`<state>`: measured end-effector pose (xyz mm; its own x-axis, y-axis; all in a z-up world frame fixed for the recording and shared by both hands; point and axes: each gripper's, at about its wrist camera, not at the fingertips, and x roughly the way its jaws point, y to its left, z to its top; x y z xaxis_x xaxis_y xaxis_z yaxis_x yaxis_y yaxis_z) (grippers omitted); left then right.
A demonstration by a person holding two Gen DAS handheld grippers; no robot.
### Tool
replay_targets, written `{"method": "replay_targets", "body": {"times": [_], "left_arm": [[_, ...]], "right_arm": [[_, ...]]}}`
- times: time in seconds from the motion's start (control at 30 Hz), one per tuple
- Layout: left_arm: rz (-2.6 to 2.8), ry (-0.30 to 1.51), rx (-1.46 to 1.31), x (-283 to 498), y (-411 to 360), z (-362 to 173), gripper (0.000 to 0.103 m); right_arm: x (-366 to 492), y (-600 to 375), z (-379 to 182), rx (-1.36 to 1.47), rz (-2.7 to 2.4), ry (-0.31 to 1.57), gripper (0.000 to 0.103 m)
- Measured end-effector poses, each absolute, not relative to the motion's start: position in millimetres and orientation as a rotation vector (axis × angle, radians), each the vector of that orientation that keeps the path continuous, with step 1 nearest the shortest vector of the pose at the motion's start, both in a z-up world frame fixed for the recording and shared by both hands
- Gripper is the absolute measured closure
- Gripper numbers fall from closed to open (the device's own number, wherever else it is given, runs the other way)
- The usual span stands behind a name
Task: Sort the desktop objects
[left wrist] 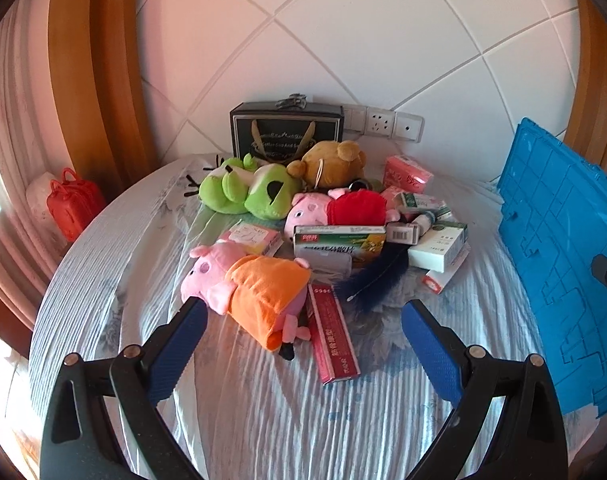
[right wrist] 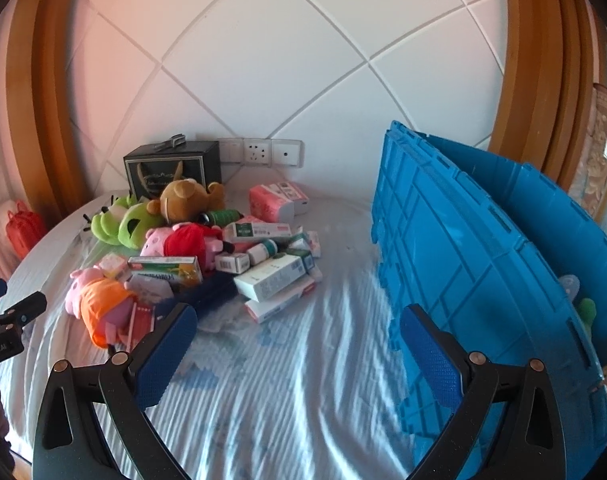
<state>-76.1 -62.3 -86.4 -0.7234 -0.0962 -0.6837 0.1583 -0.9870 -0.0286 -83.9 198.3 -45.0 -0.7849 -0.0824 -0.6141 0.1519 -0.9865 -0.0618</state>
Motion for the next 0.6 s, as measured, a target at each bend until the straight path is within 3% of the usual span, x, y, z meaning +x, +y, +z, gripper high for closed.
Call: {"method": "replay_targets", "body": {"times": [0.33,0.53,0.6], "left_arm": [[-2.651,0.109,1.379,-114,-62,-172,0.008],[-2.616,0.14,1.626,-156,-38,-224,0.041],[-2.588,0.141,1.671,-169,-33,-241,0.041]], "right_arm": [[-138,184,-115,1.215,-2.677,0.18,0.0],[-178,184,-163,1.369,-2.609,0.135,0.0],[-193,184,-180,1.431,-2.582,0.127,0.0]]}}
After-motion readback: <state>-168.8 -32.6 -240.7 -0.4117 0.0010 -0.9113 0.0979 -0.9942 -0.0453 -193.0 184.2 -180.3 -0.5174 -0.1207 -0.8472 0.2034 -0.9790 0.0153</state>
